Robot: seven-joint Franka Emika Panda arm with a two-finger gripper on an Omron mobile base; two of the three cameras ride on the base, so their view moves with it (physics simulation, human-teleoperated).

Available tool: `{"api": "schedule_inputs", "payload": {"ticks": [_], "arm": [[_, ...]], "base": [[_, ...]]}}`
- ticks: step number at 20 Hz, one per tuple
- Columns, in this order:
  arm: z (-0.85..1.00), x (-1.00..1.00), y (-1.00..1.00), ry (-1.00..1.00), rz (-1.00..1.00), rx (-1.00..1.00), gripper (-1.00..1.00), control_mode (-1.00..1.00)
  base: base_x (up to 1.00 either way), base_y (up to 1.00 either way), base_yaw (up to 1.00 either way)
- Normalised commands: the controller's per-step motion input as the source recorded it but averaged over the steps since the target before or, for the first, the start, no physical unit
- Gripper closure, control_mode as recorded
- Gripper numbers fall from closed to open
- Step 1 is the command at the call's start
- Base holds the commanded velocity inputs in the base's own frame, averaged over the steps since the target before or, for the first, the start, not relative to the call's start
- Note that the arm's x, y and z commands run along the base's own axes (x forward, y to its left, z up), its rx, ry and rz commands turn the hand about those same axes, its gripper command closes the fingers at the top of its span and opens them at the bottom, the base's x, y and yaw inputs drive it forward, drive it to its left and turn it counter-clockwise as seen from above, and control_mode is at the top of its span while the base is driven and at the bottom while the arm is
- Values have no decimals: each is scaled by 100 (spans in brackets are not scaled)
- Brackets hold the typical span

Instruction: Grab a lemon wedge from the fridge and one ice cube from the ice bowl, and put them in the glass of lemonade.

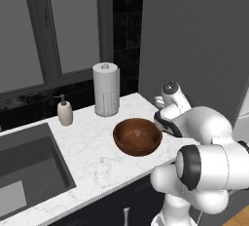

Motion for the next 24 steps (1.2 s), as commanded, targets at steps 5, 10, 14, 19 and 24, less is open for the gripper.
{"api": "schedule_inputs", "payload": {"ticks": [5, 10, 14, 19, 24], "arm": [[8, -43, 20, -3, 0, 0, -100, -100], [15, -35, 25, -5, 7, 0, -100, -100], [38, -34, 32, -2, 15, 0, -100, -100], [68, -19, 17, 2, 27, 5, -100, -100], [64, -48, 0, 16, 44, 9, -100, -100]], "base": [[0, 0, 0], [0, 0, 0], [0, 0, 0], [0, 0, 0], [0, 0, 0]]}}
